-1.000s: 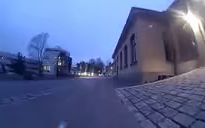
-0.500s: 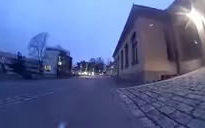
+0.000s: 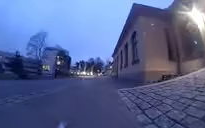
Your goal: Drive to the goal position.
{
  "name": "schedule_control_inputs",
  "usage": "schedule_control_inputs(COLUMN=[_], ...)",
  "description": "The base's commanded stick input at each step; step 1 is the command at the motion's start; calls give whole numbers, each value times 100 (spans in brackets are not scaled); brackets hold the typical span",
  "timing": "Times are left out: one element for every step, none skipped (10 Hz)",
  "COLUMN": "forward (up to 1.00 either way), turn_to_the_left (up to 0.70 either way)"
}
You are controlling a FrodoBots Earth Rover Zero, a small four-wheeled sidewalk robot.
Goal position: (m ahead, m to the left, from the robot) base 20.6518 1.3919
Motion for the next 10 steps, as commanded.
schedule_control_inputs(forward=[50,50,50,50,50,50,50,50,50,50], turn_to_the_left=[0,0,0,0,0,0,0,0,0,-6])
